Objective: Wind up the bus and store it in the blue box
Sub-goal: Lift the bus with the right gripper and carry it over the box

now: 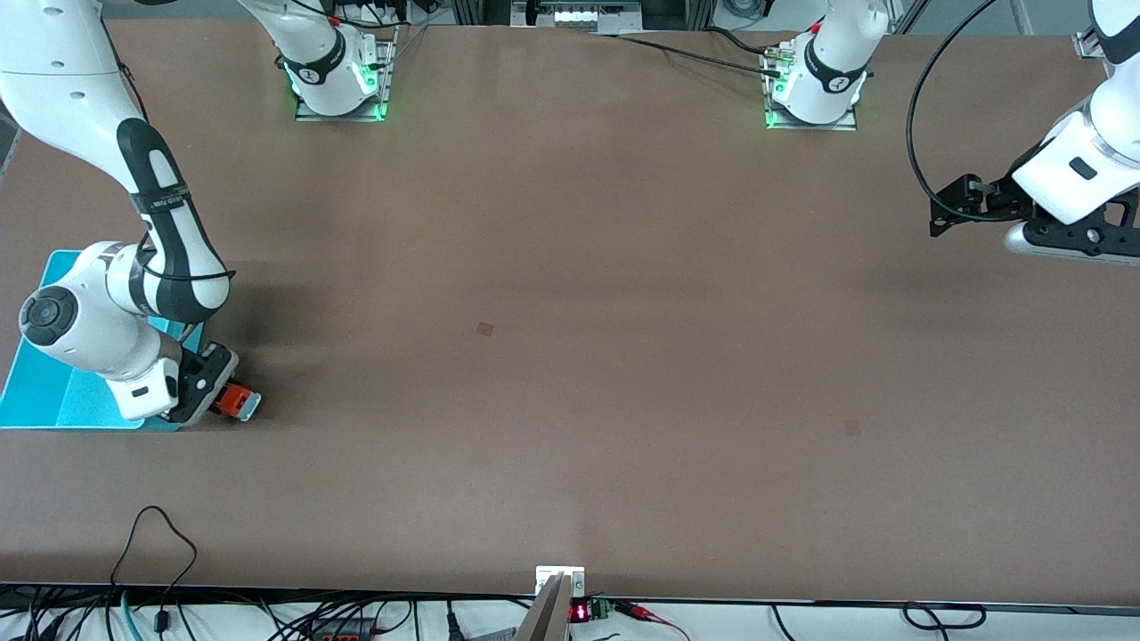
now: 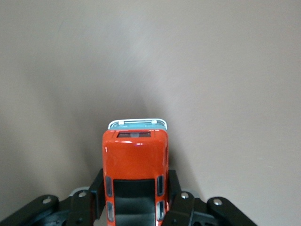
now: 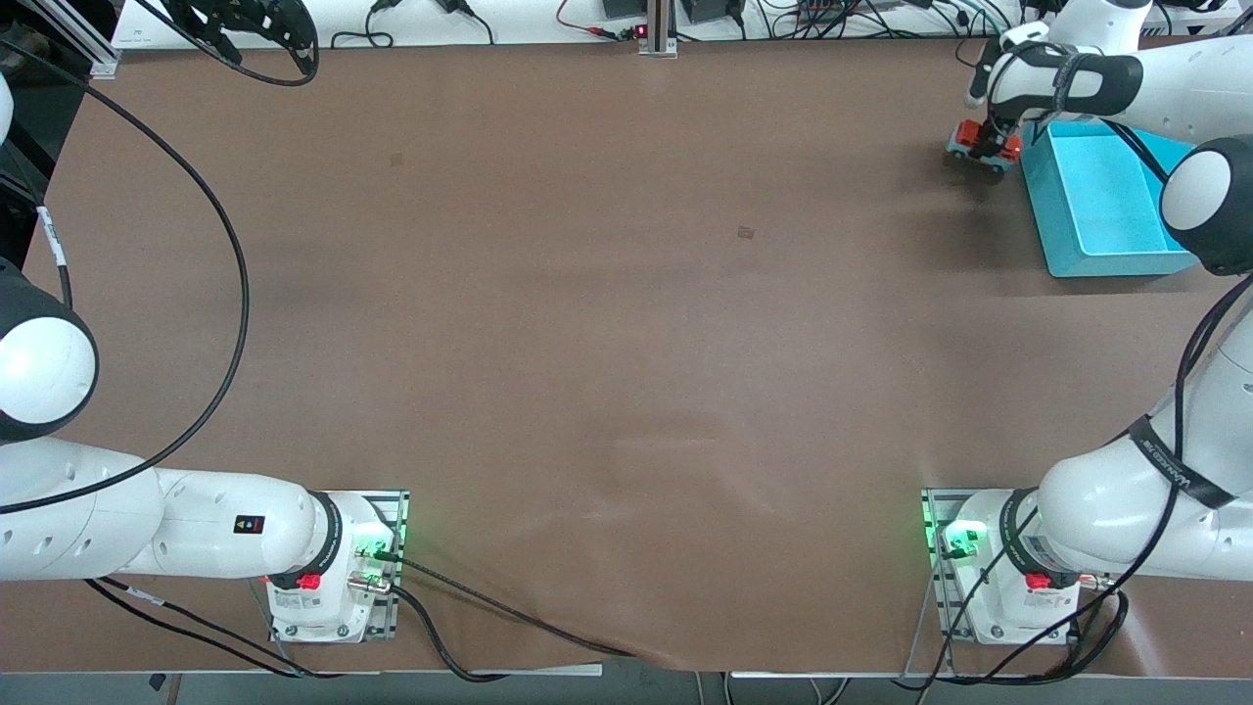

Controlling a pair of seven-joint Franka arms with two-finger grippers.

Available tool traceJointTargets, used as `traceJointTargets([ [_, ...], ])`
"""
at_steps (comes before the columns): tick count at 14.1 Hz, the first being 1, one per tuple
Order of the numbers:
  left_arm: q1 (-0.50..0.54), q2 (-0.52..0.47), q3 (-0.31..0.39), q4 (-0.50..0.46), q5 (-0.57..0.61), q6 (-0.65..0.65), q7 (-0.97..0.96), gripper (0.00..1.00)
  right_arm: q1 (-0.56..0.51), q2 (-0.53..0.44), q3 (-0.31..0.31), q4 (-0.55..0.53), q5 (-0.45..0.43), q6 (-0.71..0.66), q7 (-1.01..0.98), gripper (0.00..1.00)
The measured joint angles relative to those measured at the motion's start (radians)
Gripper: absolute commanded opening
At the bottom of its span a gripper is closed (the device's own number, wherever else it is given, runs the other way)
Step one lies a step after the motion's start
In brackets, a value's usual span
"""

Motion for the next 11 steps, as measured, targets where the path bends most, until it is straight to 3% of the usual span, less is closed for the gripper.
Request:
traceJointTargets([
  [4, 0.000, 0.000, 0.000, 0.000, 0.000, -0.001, 0.000, 1.00, 0.056, -0.072, 0.004, 0.048, 0.000, -0.096, 0.347, 0.00],
  [7, 0.000, 0.000, 0.000, 0.000, 0.000, -0.002, 0.000, 1.00, 0.033, -0.154, -0.014, 0.055, 0.000, -0.193, 0.533, 0.00],
  [11, 0.000, 0.000, 0.000, 0.001, 0.000, -0.007, 0.000, 1.00, -0.030, -0.215, -0.118, 0.055, 0.000, -0.365, 0.724, 0.00],
])
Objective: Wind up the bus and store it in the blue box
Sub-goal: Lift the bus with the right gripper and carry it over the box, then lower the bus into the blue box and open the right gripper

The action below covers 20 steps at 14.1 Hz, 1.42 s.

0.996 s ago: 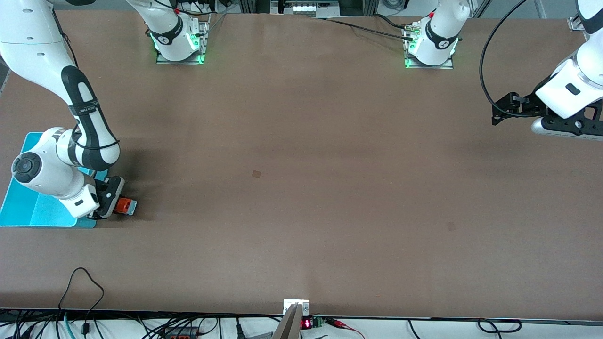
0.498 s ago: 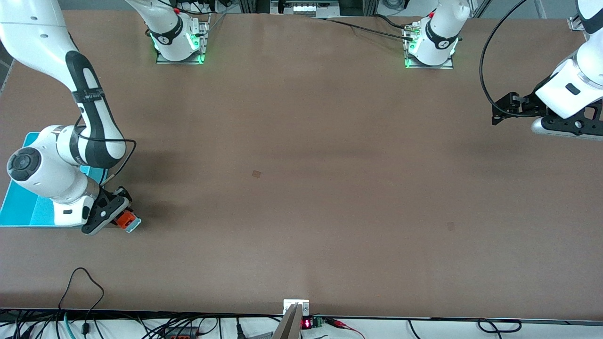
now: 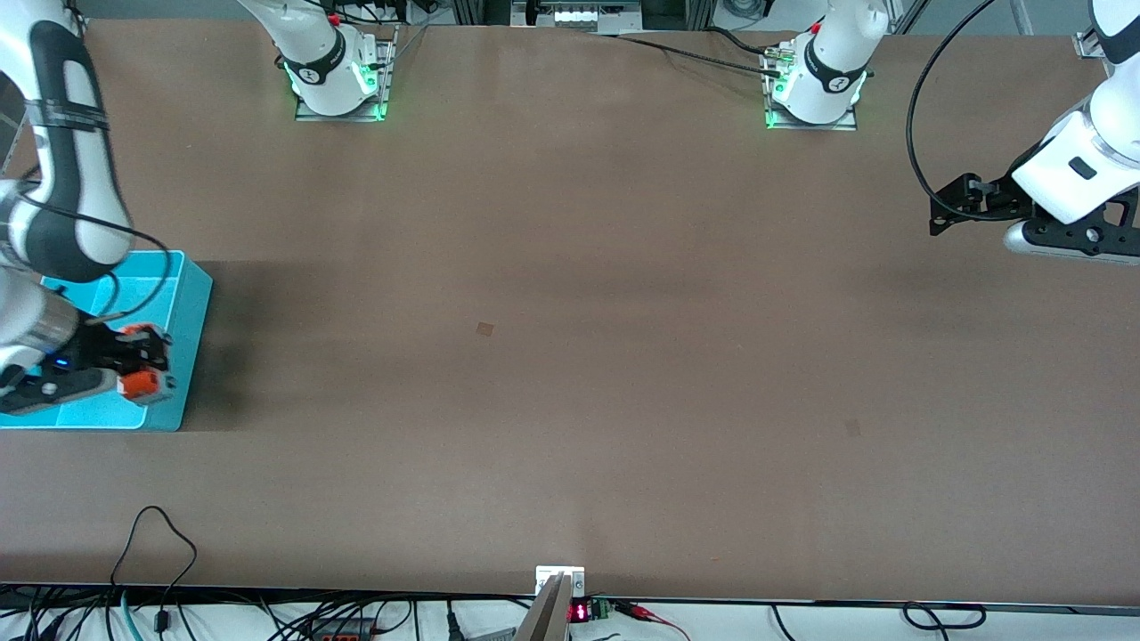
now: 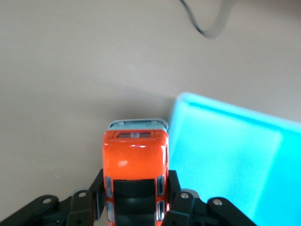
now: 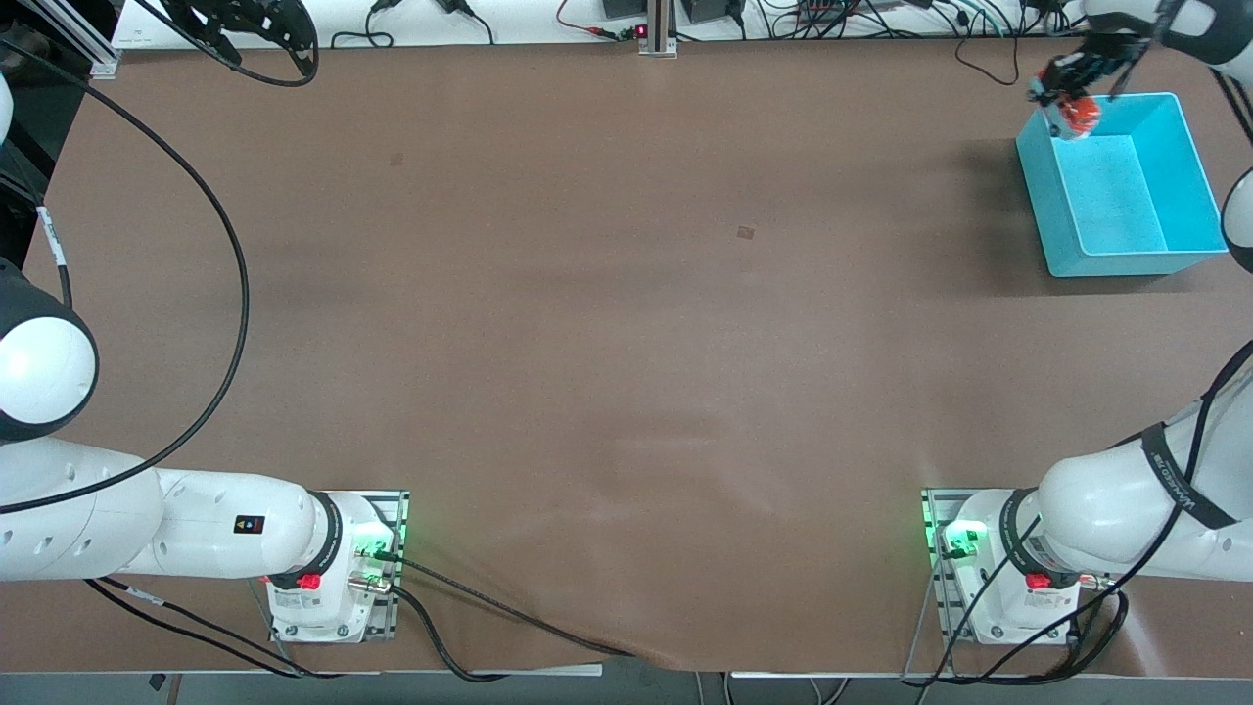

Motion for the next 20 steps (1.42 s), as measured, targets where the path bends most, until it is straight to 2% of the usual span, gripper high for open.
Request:
traceJointTargets([
  [3, 0.000, 0.000, 0.000, 0.000, 0.000, 0.000, 0.000, 1.00, -0.013, 0.005, -0.108, -0.014, 0.008, -0.028, 0.015, 0.00],
  [7, 0.000, 0.000, 0.000, 0.000, 0.000, -0.001, 0.000, 1.00, -0.014, 0.039, -0.173, -0.045, 0.083, -0.028, 0.035, 0.00],
  [13, 0.001, 0.000, 0.000, 0.000, 0.000, -0.001, 0.000, 1.00, -0.035, 0.084, -0.187, -0.109, 0.096, 0.003, 0.055, 0.00],
  [20, 0.001, 0.000, 0.000, 0.000, 0.000, -0.001, 0.000, 1.00, -0.089, 0.157, -0.188, -0.159, 0.096, 0.168, -0.036, 0.00],
])
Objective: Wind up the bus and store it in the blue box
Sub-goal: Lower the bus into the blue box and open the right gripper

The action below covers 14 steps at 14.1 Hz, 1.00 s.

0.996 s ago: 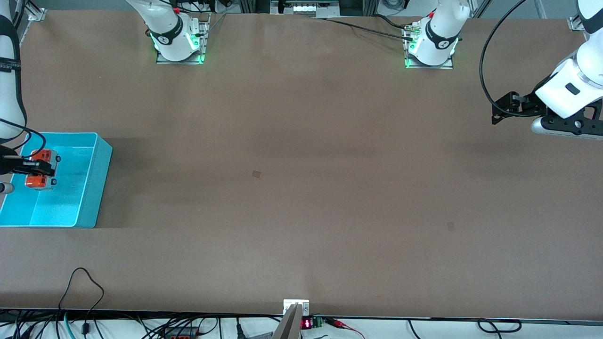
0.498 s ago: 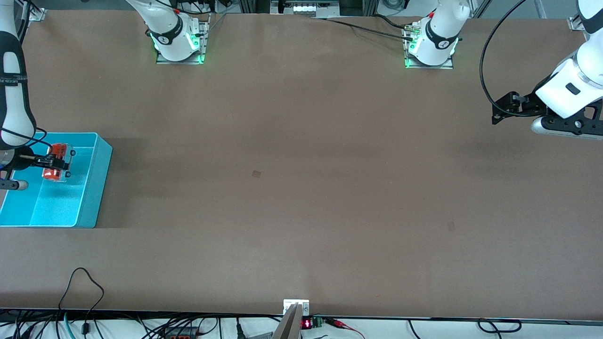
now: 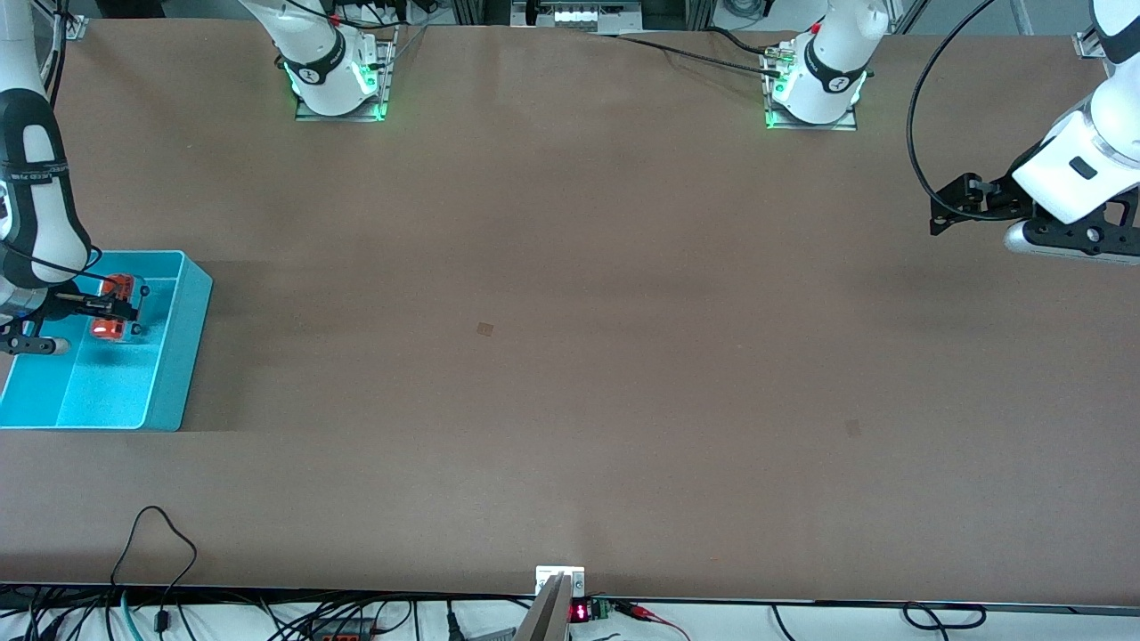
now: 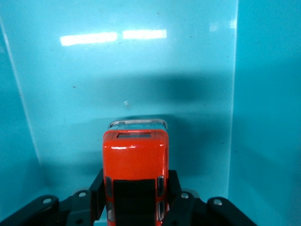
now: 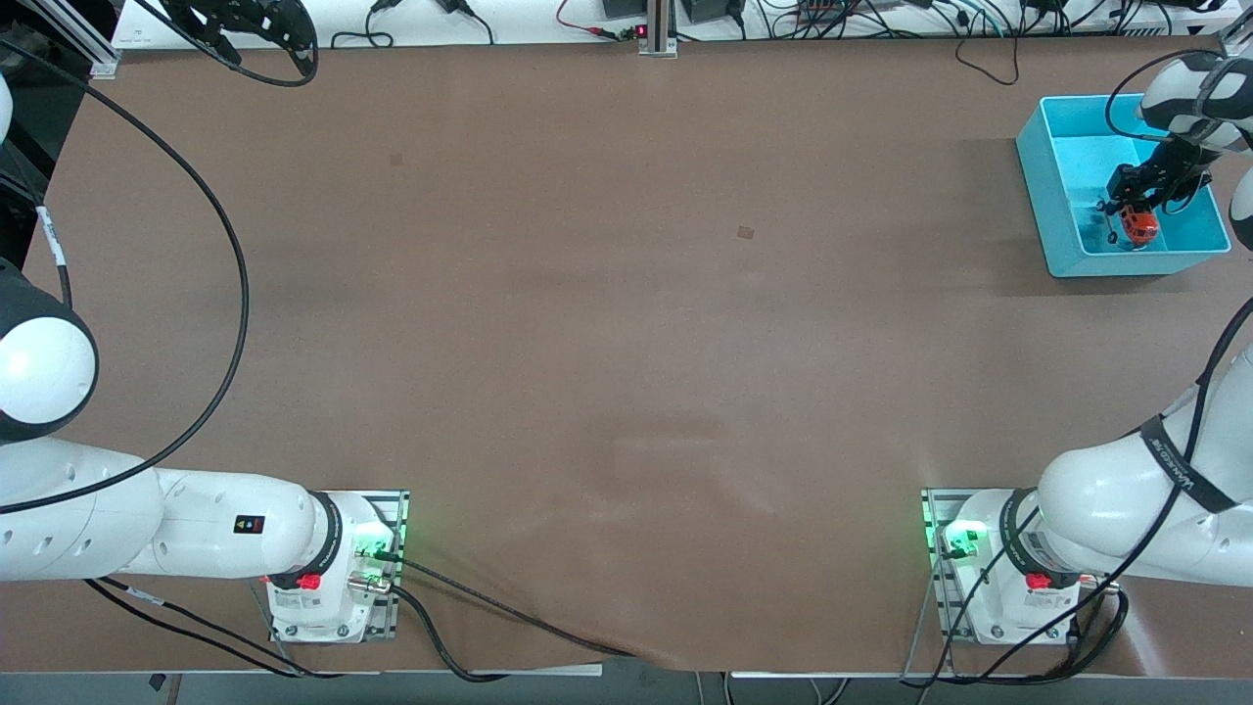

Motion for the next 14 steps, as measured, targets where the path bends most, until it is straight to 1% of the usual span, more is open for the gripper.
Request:
traceJointTargets([
  [3, 0.000, 0.000, 0.000, 0.000, 0.000, 0.000, 0.000, 1.00, -0.029, 0.023, -0.001, -0.001, 0.000, 0.064, -0.082, 0.00],
  [4, 0.000, 0.000, 0.000, 0.000, 0.000, 0.000, 0.000, 1.00, -0.037, 0.030, -0.001, -0.001, 0.000, 0.078, -0.096, 0.04],
  [5, 0.000, 0.000, 0.000, 0.000, 0.000, 0.000, 0.000, 1.00, -0.041, 0.036, -0.001, -0.001, 0.000, 0.086, -0.100, 0.15],
  [6, 0.000, 0.000, 0.000, 0.000, 0.000, 0.000, 0.000, 1.00, -0.042, 0.040, 0.000, -0.001, 0.000, 0.089, -0.100, 0.36],
  [7, 0.000, 0.000, 0.000, 0.000, 0.000, 0.000, 0.000, 1.00, -0.042, 0.042, 0.002, -0.001, 0.000, 0.090, -0.100, 0.61],
  [8, 0.000, 0.000, 0.000, 0.000, 0.000, 0.000, 0.000, 1.00, -0.042, 0.043, 0.003, -0.001, 0.001, 0.091, -0.099, 0.73],
  [9, 0.000, 0.000, 0.000, 0.000, 0.000, 0.000, 0.000, 1.00, -0.042, 0.043, 0.004, -0.001, 0.002, 0.092, -0.098, 0.73],
  [10, 0.000, 0.000, 0.000, 0.000, 0.000, 0.000, 0.000, 1.00, -0.042, 0.044, 0.004, -0.001, 0.003, 0.092, -0.098, 0.80],
  [11, 0.000, 0.000, 0.000, 0.000, 0.000, 0.000, 0.000, 1.00, -0.042, 0.044, 0.005, -0.001, 0.003, 0.092, -0.098, 0.98],
  [12, 0.000, 0.000, 0.000, 0.000, 0.000, 0.000, 0.000, 1.00, -0.042, 0.044, 0.007, -0.001, 0.005, 0.092, -0.098, 1.00],
  [14, 0.000, 0.000, 0.000, 0.000, 0.000, 0.000, 0.000, 1.00, -0.041, 0.043, 0.016, 0.000, 0.016, 0.092, -0.098, 1.00],
])
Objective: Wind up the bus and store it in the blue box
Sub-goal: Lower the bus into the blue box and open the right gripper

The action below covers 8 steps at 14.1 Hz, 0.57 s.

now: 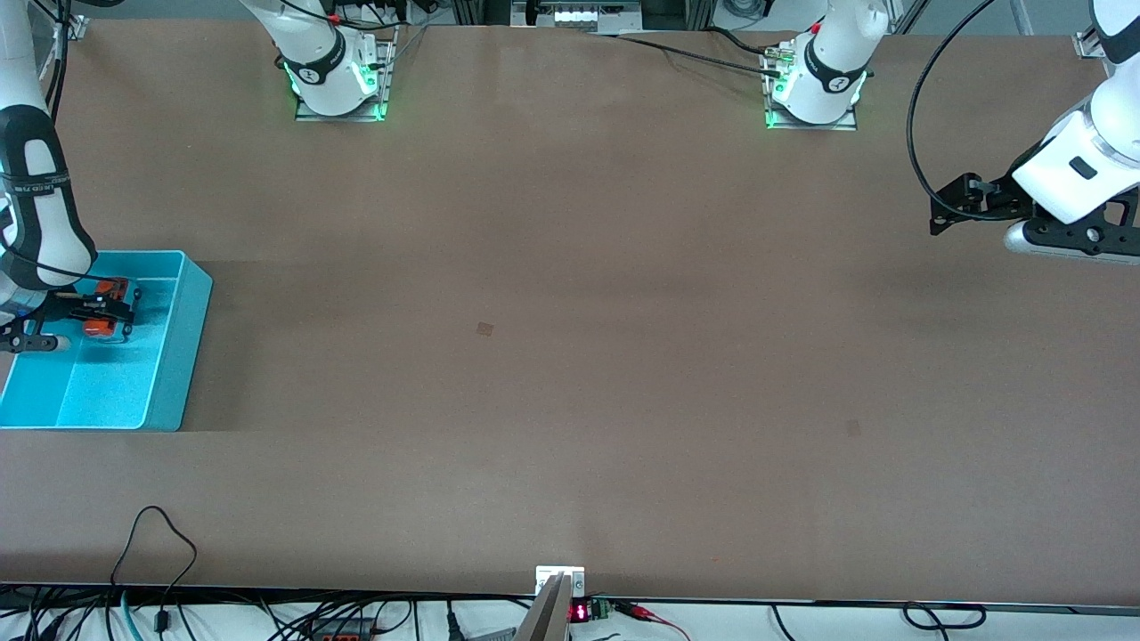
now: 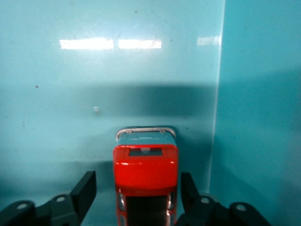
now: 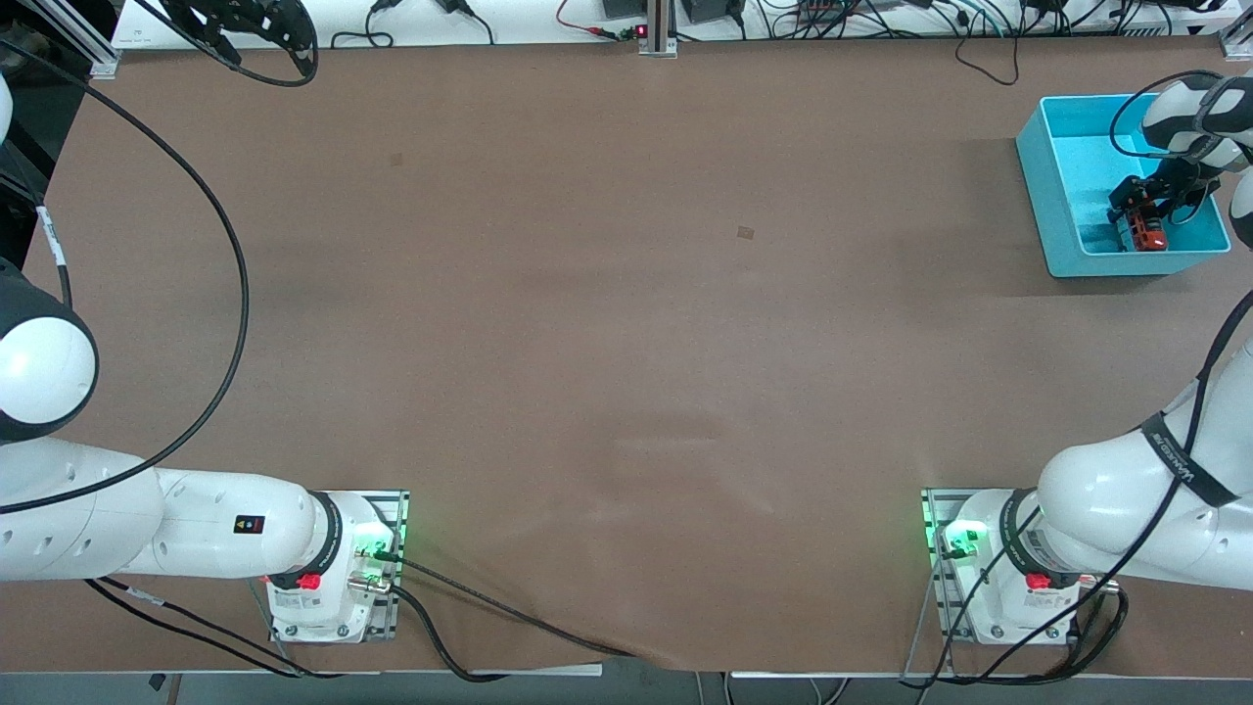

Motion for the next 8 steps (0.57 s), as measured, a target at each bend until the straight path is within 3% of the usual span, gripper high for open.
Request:
traceJointTargets([
  [3, 0.000, 0.000, 0.000, 0.000, 0.000, 0.000, 0.000, 1.00, 0.003, -0.023, 0.026, 0.014, 0.005, -0.003, 0.000, 1.00],
  [8, 0.000, 0.000, 0.000, 0.007, 0.000, -0.002, 0.000, 1.00, 0.008, -0.172, 0.094, 0.080, 0.005, -0.144, 0.000, 1.00],
])
